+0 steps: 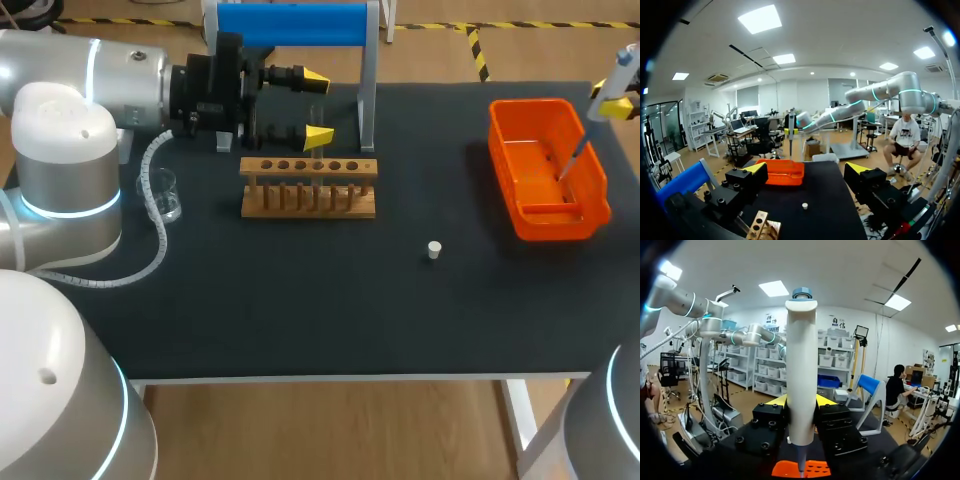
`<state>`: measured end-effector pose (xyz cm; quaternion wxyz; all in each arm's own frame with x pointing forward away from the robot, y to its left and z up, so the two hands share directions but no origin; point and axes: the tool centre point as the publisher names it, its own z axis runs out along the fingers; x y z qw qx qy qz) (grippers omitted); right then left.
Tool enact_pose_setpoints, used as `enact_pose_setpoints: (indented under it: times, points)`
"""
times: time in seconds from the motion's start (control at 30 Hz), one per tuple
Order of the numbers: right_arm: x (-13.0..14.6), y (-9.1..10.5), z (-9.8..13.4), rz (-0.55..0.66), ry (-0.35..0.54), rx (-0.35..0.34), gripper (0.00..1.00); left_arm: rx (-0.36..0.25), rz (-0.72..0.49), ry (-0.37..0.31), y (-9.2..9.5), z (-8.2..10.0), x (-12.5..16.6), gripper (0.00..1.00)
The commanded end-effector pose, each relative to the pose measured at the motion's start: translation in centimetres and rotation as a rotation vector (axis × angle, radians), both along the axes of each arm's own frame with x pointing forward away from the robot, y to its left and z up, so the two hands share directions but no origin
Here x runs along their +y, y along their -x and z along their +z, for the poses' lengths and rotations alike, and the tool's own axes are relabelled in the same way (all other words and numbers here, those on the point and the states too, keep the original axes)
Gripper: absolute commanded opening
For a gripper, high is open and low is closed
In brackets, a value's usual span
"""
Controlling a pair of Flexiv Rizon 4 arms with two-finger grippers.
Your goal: Invert the test tube, pick up the pipette, mount the tip to pipette, aspirate from beaker and dispense into the tube, eject the tip, return the pipette, and cap with the stopper.
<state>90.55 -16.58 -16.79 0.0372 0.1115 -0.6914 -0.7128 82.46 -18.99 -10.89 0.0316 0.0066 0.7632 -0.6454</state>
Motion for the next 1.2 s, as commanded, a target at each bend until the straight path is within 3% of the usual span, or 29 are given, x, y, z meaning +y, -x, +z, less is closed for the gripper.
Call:
enact_pose_setpoints:
  times: [0.03, 1.2]
  points:
    - [-0.27, -0.18, -0.3, -0.001, -0.007, 0.005, 0.0, -0.002, 0.004, 0.003, 0.01, -0.09, -0.13, 1.0]
    - [-0.23, -0.04, -0.54, -0.003, -0.001, 0.011, 0.0, -0.002, 0.004, 0.003, 0.01, -0.09, -0.13, 1.0]
